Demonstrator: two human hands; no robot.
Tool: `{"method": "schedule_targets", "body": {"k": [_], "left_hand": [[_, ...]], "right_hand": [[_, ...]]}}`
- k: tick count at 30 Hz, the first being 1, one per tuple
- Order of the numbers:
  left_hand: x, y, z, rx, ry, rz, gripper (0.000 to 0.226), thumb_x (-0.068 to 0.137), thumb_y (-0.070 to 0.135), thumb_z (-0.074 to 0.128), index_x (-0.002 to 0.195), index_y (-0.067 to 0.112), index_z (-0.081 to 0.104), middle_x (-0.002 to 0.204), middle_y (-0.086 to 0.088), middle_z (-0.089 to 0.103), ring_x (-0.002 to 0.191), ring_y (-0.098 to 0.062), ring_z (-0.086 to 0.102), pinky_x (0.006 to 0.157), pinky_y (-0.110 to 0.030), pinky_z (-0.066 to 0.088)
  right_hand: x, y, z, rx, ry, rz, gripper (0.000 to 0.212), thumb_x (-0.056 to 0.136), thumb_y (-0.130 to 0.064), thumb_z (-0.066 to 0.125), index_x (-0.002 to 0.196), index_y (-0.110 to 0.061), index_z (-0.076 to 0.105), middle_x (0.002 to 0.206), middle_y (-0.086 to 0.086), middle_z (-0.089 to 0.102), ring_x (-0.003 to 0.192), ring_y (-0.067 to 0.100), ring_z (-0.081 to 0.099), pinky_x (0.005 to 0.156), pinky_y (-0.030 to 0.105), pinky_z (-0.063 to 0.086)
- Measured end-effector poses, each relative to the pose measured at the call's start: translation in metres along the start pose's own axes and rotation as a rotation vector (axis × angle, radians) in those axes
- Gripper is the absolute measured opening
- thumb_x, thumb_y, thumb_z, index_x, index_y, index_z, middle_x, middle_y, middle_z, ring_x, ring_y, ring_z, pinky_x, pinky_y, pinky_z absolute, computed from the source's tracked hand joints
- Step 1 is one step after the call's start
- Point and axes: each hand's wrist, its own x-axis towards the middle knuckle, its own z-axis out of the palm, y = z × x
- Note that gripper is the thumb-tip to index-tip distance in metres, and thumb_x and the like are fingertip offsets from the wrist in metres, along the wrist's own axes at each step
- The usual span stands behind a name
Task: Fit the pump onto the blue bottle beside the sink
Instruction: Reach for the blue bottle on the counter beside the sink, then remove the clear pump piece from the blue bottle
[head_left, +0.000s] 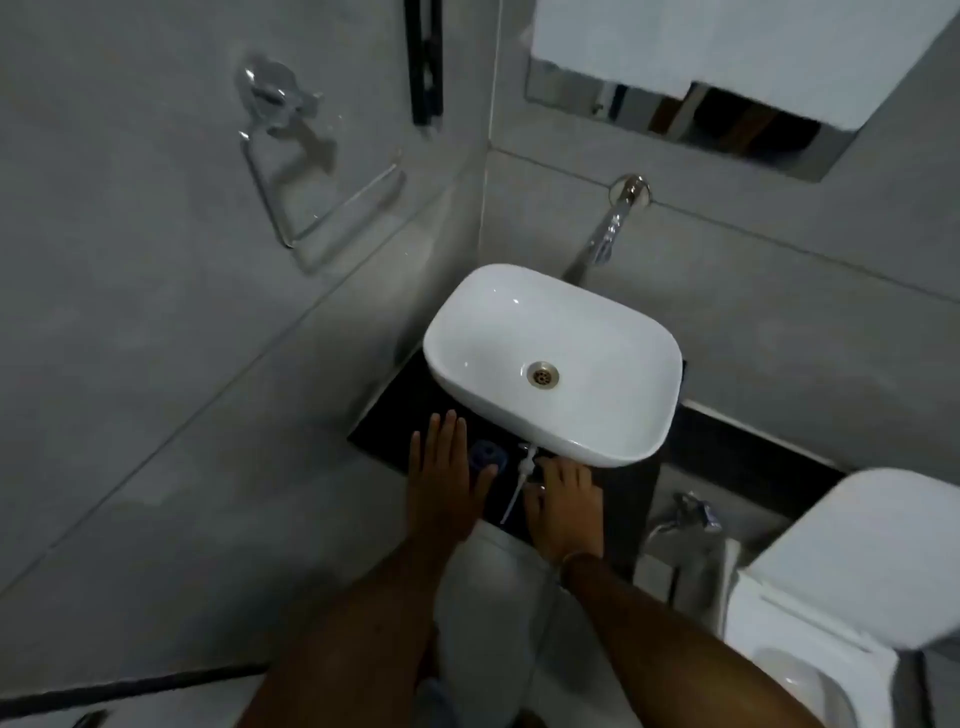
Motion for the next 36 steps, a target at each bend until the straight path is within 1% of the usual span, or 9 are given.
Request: {"method": "schedule_targets", "body": {"k": [7,11,16,21,25,27,29,32,36], "left_hand": [[0.026,-0.015,0.044,-0.095,-0.168,-0.073,0.103,0.083,0.076,0.056,0.156,0.007,0.031,0.166,-0.011,0.03,0.157,-0.029,0.015,0.128,-0.051,0.01],[0.026,-0.022,0.06,-0.122,-0.178,-0.079,0.095,0.087,0.074,0.051,0.153,0.009,0.038,0.164,-0.011,0.034,0.156,-0.028,0.017,0.127,-0.053,0.013],[0.024,-0.026,0.071,-0.211,-0.123,-0.085,0.086,0.088,0.071,0.055,0.147,0.009,0.047,0.159,-0.012,0.044,0.154,-0.027,0.025,0.127,-0.053,0.016],[0.022,-0.028,0.074,-0.238,-0.123,-0.103,0.088,0.088,0.073,0.052,0.148,0.01,0.046,0.158,-0.01,0.044,0.154,-0.025,0.024,0.127,-0.046,0.008],[0.022,-0.029,0.075,-0.251,-0.095,-0.092,0.087,0.087,0.072,0.056,0.145,0.008,0.049,0.156,-0.011,0.047,0.153,-0.026,0.027,0.127,-0.046,0.01],[0.022,-0.029,0.075,-0.252,-0.087,-0.09,0.086,0.086,0.071,0.058,0.145,0.008,0.049,0.156,-0.011,0.048,0.153,-0.026,0.028,0.127,-0.049,0.014],[0.022,-0.029,0.076,-0.255,-0.071,-0.083,0.085,0.086,0.068,0.062,0.144,0.007,0.05,0.154,-0.012,0.049,0.152,-0.027,0.031,0.126,-0.052,0.018],[0.022,-0.029,0.077,-0.256,-0.06,-0.074,0.084,0.086,0.066,0.063,0.144,0.007,0.05,0.154,-0.012,0.05,0.152,-0.027,0.031,0.125,-0.052,0.02],[0.021,-0.03,0.075,-0.248,-0.074,-0.074,0.085,0.087,0.07,0.054,0.144,0.008,0.049,0.155,-0.011,0.049,0.152,-0.027,0.03,0.126,-0.052,0.018]], "right_hand": [[0.049,-0.01,0.035,0.367,-0.185,0.558,0.03,0.1,-0.039,0.058,0.114,-0.017,0.072,0.124,0.013,0.072,0.116,0.037,0.069,0.092,0.039,0.055],[0.08,-0.015,0.055,0.425,-0.193,0.725,0.041,0.095,-0.051,0.064,0.11,-0.016,0.077,0.118,0.014,0.077,0.112,0.039,0.071,0.09,0.038,0.055],[0.097,-0.022,0.071,0.468,-0.12,0.836,0.029,0.093,-0.036,0.069,0.107,-0.012,0.078,0.116,0.018,0.076,0.107,0.043,0.072,0.091,0.043,0.06],[0.073,-0.012,0.052,0.492,-0.101,0.654,0.019,0.093,-0.024,0.072,0.106,-0.012,0.079,0.105,0.017,0.079,0.104,0.04,0.073,0.083,0.033,0.051],[0.043,-0.018,0.009,0.761,0.173,0.499,0.023,0.091,-0.008,0.078,0.112,-0.003,0.076,0.104,0.015,0.077,0.101,0.03,0.075,0.092,0.033,0.058],[0.036,-0.027,-0.015,0.934,0.28,0.454,0.021,0.09,-0.007,0.079,0.11,-0.011,0.075,0.092,0.012,0.077,0.087,0.026,0.076,0.083,0.02,0.059],[0.036,-0.04,-0.031,1.075,0.324,0.378,0.024,0.091,-0.005,0.077,0.114,-0.009,0.074,0.086,0.017,0.077,0.078,0.023,0.076,0.079,0.018,0.06],[0.044,-0.059,-0.038,1.184,0.356,0.279,0.032,0.091,0.0,0.075,0.12,-0.011,0.071,0.091,0.008,0.08,0.087,0.009,0.076,0.086,0.02,0.06],[0.053,-0.072,-0.027,1.177,0.382,0.205,0.035,0.091,0.003,0.074,0.12,-0.016,0.069,0.113,0.009,0.073,0.105,0.015,0.075,0.09,0.023,0.059]]}}
